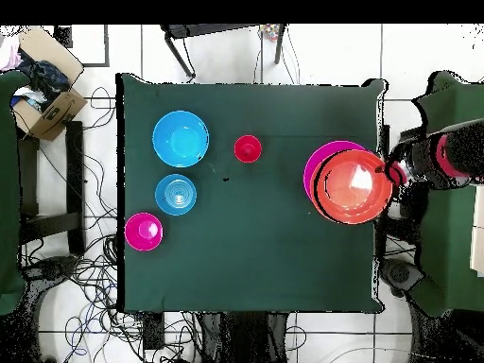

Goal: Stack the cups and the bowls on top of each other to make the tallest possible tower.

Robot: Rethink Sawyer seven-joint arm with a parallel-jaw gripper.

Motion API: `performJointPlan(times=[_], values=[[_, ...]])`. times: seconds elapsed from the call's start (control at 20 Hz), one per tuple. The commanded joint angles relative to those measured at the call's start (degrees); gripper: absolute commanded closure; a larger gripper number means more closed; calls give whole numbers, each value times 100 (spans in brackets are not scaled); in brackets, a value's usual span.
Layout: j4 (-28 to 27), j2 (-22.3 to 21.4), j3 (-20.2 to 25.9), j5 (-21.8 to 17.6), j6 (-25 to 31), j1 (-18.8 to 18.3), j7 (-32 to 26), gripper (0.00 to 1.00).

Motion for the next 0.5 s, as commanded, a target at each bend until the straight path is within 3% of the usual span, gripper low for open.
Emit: performJointPlan(times=[0.05, 0.5], values=[[-45, 131, -301, -464, 190, 118, -2195, 100], [-143, 198, -323, -568, 182, 148, -2246, 100]])
